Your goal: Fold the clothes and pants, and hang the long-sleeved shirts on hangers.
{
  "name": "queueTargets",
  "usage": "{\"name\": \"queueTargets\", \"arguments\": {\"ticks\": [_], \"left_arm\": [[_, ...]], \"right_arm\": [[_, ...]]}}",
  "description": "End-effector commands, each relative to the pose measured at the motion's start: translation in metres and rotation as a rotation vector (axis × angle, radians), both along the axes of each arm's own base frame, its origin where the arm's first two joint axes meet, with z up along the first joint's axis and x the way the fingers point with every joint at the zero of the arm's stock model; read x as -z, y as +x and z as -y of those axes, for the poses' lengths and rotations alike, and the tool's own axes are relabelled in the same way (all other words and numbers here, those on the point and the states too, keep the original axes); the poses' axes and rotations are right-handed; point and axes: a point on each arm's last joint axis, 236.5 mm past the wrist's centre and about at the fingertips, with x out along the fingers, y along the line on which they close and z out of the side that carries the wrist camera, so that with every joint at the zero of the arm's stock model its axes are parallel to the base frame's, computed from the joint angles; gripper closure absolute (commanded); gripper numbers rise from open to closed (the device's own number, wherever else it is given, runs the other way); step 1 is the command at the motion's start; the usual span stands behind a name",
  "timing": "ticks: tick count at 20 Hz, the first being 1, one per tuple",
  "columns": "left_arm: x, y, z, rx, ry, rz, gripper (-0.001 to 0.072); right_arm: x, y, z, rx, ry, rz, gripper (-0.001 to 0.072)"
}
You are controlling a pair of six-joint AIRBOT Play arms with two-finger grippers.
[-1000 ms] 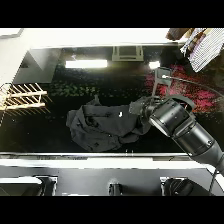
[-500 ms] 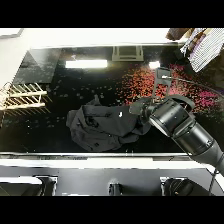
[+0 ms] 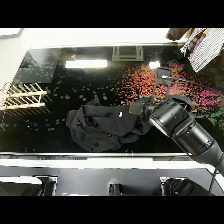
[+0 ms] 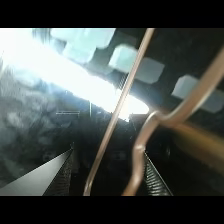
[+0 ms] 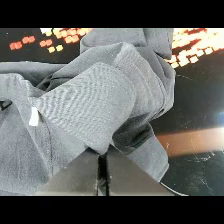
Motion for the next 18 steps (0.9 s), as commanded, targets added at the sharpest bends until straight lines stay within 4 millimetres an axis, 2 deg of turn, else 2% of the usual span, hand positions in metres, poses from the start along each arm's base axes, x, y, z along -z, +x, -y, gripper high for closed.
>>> {"name": "queueTargets", "arguments": {"ticks": [1,4,5,6,7,8,13,16,18], "left_arm": [[0.005,-0.002,0.003,0.011,-0.01,-0.018,0.0262],[0.011,-0.003,0.006,0.013,-0.028,-0.029,0.0263],[0.013,-0.005,0.009,0.015,-0.04,-0.036,0.0327],[0.014,-0.006,0.011,0.017,-0.051,-0.042,0.0507],[0.014,-0.007,0.013,0.019,-0.059,-0.046,0.064],[0.014,-0.007,0.013,0.019,-0.06,-0.047,0.0674],[0.001,-0.002,0.009,0.019,-0.035,-0.024,0.0687],[-0.023,0.007,0.001,0.022,0.013,0.012,0.0687],[-0.048,0.019,-0.004,0.037,0.064,0.047,0.0687]], "right_arm": [[0.0,0.0,0.0,0.0,-0.001,0.0,0.0677],[0.0,0.0,0.0,-0.006,-0.005,0.0,0.0677],[0.0,0.0,0.0,-0.006,-0.005,0.0,0.0677],[0.0,0.0,0.0,-0.006,-0.005,0.0,0.0677],[0.0,0.0,0.0,-0.006,-0.005,0.0,0.0677],[0.0,0.0,0.0,-0.006,-0.005,0.0,0.0677],[0.0,0.0,0.0,-0.006,-0.005,0.0,0.0677],[0.001,-0.001,0.001,-0.003,-0.009,-0.005,0.0677],[0.002,-0.003,0.003,0.001,-0.015,-0.013,0.0677]]}}
